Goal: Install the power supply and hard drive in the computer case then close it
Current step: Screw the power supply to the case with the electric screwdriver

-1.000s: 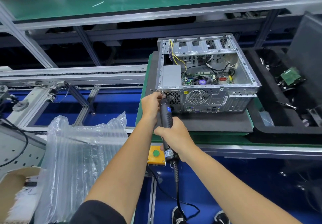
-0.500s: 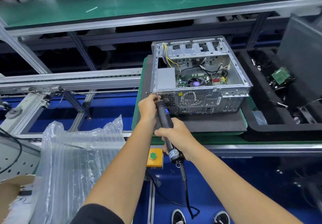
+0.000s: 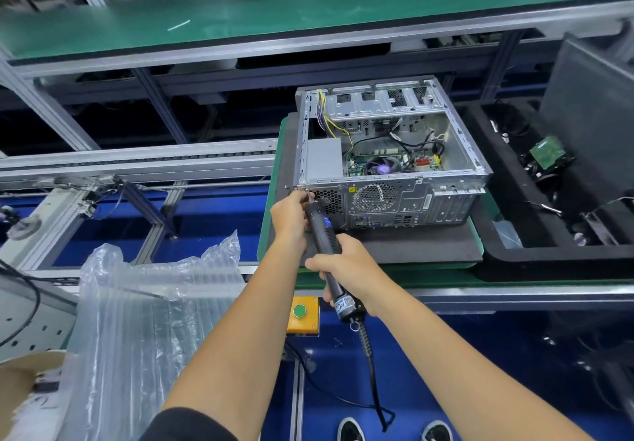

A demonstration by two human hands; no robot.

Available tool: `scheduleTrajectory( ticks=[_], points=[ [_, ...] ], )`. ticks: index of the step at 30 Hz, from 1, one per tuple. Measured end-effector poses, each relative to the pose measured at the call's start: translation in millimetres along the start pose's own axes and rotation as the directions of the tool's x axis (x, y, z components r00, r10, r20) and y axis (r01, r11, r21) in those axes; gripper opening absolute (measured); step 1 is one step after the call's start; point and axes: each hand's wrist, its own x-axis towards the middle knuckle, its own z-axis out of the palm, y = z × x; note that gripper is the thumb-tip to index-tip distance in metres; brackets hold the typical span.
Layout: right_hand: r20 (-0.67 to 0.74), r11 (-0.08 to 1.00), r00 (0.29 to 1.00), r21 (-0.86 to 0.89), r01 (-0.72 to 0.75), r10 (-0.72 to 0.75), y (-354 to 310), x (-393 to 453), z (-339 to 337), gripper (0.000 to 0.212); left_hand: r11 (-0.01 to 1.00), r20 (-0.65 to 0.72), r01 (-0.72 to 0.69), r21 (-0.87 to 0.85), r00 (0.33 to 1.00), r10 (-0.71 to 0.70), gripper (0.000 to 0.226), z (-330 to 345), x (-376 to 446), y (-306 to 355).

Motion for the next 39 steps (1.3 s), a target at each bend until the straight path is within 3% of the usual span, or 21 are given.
scheduleTrajectory(
  ticks=[13, 20, 25, 29, 33, 36, 39],
  points=[
    [-0.004, 0.999, 1.0, -0.036, -0.02, 0.02, -5.1, -2.5, -6.0, 0.024, 0.999, -0.066, -0.018, -0.029, 0.998, 0.016, 0.012, 6.6, -1.4, 3.1],
    [-0.018, 0.998, 1.0, -0.068, -0.008, 0.006, -3.7, -0.8, -6.7, 0.025, 0.994, -0.127, -0.104, 0.041, 0.986, 0.109, 0.041, 10.8, -1.7, 3.1],
    [-0.025, 0.996, 1.0, -0.087, -0.003, 0.001, -3.2, -0.7, -7.0, 0.029, 0.972, -0.12, -0.194, 0.133, 0.97, 0.21, 0.033, 10.7, -1.6, 1.3],
    [-0.007, 0.996, 1.0, -0.091, -0.013, 0.012, -3.5, -0.8, -7.9, 0.029, 0.97, -0.112, -0.196, 0.143, 0.971, 0.213, 0.021, 10.3, -2.4, 1.5],
    [0.043, 0.994, 0.997, 0.095, -0.062, 0.058, -0.5, -0.3, -7.4, 0.018, 0.984, -0.117, -0.134, 0.117, 0.982, 0.148, 0.03, 9.3, -2.1, 4.0],
    [0.153, 0.909, 0.982, 0.382, -0.166, 0.114, 3.8, -2.0, -10.4, 0.023, 0.994, -0.12, -0.084, 0.067, 0.989, 0.092, 0.022, 9.8, -3.8, 4.3],
    [0.194, 0.857, 0.976, 0.481, -0.186, 0.103, 8.5, -4.8, -16.5, 0.031, 0.999, -0.123, -0.043, -0.02, 0.992, 0.04, 0.025, 11.4, -5.9, 3.0]
  ],
)
